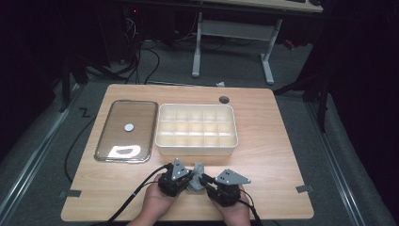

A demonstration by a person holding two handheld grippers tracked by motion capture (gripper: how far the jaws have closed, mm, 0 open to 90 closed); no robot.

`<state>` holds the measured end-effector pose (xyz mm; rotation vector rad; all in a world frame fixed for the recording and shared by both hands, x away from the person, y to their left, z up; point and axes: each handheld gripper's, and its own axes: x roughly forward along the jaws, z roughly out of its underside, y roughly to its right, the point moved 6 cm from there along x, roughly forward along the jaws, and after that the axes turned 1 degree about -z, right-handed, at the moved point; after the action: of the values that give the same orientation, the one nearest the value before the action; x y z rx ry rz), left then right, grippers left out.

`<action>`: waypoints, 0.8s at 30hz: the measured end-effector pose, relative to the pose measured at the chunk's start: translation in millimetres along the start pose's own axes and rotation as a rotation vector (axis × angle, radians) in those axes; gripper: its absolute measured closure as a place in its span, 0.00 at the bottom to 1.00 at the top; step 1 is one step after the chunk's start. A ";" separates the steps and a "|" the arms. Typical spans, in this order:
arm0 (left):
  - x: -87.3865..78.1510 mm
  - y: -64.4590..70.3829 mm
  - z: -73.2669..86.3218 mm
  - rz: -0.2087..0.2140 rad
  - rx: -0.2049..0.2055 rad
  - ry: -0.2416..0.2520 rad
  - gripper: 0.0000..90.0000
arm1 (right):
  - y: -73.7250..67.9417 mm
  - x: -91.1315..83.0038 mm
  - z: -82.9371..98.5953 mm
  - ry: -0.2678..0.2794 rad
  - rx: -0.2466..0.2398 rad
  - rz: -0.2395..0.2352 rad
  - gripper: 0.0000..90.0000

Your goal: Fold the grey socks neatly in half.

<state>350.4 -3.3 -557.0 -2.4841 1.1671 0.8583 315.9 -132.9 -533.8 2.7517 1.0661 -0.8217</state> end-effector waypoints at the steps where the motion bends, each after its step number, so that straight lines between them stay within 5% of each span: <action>1: 1.2 -0.4 0.3 0.002 0.003 0.004 0.92 | 5.7 7.0 5.9 -0.049 0.010 0.006 0.92; 5: 1.5 -3.0 1.1 -0.013 0.017 0.002 0.91 | 10.4 21.5 24.2 -0.146 0.020 0.005 0.89; 10: -6.2 -0.4 -3.1 -0.027 0.001 0.022 0.86 | 10.0 21.9 24.9 -0.137 0.019 0.013 0.89; 11: -13.0 10.1 -7.9 -0.009 0.011 0.053 0.86 | 9.9 21.9 25.0 -0.138 0.016 0.015 0.89; 16: -9.7 18.4 -4.8 -0.012 0.040 0.028 0.85 | 9.7 22.2 25.3 -0.137 0.025 0.014 0.88; 19: -3.4 13.5 5.2 -0.031 0.021 -0.003 0.86 | 9.0 17.1 23.9 -0.141 0.040 -0.001 0.73; 22: -2.9 13.3 7.7 -0.036 0.027 -0.004 0.86 | 9.8 11.2 21.7 -0.124 0.054 -0.006 0.68; 24: -2.0 13.0 10.5 -0.040 0.031 0.001 0.86 | 14.3 4.1 17.7 -0.110 0.068 0.031 0.64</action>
<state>335.2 -5.6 -563.8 -2.4747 1.1185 0.8215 319.5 -145.8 -552.7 2.7336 0.9907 -1.0105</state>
